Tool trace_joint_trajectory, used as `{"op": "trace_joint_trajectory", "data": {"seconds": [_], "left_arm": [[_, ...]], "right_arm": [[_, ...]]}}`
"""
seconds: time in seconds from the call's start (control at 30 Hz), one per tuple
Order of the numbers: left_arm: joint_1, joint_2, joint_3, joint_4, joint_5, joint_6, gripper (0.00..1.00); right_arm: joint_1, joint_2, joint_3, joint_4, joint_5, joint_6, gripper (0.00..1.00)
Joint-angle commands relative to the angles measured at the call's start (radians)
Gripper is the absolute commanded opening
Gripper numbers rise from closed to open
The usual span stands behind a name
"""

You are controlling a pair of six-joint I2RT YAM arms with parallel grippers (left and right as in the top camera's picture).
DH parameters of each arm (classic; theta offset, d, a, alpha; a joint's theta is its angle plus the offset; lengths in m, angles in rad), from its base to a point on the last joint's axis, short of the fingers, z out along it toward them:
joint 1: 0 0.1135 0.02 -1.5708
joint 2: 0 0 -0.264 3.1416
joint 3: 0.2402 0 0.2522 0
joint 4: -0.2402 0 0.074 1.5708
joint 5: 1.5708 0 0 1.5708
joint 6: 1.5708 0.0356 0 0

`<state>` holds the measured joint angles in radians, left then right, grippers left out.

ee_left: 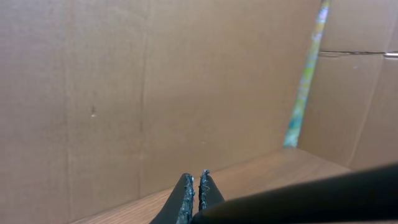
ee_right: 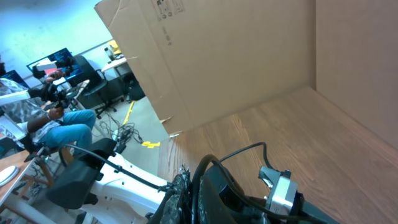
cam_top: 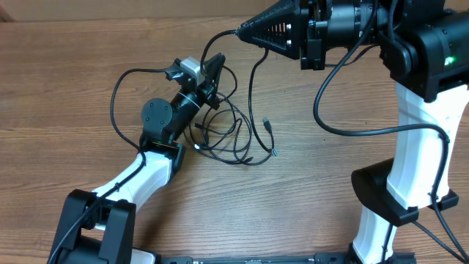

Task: Untangle cables

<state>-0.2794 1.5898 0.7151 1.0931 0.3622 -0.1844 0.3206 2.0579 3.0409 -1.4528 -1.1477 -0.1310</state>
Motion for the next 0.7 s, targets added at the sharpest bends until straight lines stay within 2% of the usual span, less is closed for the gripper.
{"op": "trace_joint_trajectory", "data": {"seconds": [0.0,0.07,0.37,0.53,0.67], "left_arm": [[0.005,0.006,0.01,0.019,-0.049,0.004,0.04],[0.006,0.001,0.01,0.069,-0.048,0.004,0.04],[0.026,-0.053,0.01,0.175,-0.037,-0.032,0.04],[0.049,-0.1,0.01,0.155,0.176,-0.034,0.04],[0.067,-0.135,0.01,0.076,0.365,-0.034,0.04]], "right_arm": [[-0.002,-0.016,0.023,-0.007,0.072,0.0,0.04],[-0.002,-0.016,0.023,-0.039,0.256,0.0,0.04],[-0.002,-0.015,0.023,-0.132,0.768,0.001,0.04],[-0.002,-0.015,0.023,-0.131,0.978,0.002,0.04],[-0.02,-0.015,0.023,-0.132,1.107,0.03,0.04]]}}
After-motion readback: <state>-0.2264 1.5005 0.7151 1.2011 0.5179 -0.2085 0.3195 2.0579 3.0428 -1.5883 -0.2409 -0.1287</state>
